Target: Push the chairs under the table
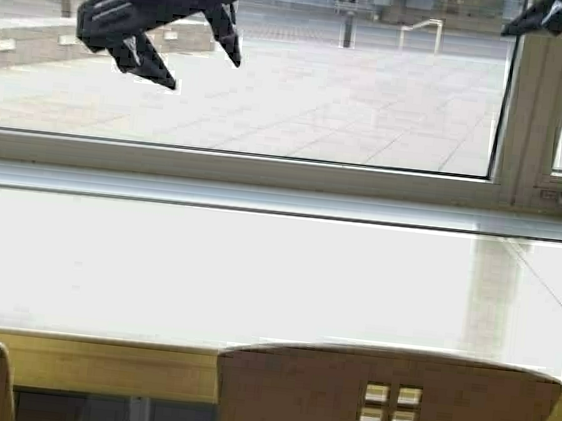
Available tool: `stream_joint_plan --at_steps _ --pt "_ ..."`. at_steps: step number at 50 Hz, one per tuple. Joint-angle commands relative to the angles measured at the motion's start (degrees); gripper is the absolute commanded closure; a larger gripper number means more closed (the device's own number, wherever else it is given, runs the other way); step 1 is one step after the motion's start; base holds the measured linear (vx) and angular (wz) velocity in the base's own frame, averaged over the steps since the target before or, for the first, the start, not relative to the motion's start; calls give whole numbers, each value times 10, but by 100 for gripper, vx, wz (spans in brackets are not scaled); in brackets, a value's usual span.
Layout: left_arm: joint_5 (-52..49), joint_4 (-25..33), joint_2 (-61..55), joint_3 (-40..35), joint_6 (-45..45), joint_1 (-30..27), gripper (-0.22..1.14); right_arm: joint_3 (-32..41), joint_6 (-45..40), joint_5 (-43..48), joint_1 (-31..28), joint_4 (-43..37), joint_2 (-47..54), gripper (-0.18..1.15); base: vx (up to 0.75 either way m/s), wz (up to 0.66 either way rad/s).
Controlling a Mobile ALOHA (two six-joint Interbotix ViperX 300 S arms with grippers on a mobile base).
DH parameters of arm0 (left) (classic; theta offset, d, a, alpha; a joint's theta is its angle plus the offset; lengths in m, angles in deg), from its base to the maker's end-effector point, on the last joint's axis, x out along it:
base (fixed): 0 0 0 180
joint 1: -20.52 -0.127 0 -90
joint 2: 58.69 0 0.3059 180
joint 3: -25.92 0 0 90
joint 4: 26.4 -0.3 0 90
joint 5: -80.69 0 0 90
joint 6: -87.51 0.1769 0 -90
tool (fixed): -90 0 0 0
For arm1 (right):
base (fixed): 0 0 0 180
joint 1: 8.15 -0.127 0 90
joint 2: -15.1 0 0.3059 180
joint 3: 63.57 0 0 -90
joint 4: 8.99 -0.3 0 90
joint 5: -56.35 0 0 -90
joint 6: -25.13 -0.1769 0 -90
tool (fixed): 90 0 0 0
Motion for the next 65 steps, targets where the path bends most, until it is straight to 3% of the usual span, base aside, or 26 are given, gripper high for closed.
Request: stream_joint_plan --at_steps 1,9,20,25,47,65 --pt "-34 -31 66 18 65 -23 -9 -8 1 -5 3 133 -59 -3 -1 17" --pt "-88 -59 164 17 104 -27 -9 -24 -6 -2 3 264 -69 -3 1 21" --pt "-121 -171 259 37 102 -38 -9 -21 -15 18 4 251 -93 -3 4 36" --pt "-120 -196 278 57 101 -46 -9 -40 -16 18 3 242 -112 -3 6 53" --pt "-52 -199 258 86 100 -47 -9 -56 -18 36 3 220 -98 -3 -1 54" --pt "-41 -197 250 87 97 -47 -9 -60 -18 36 3 220 -84 -3 -14 22"
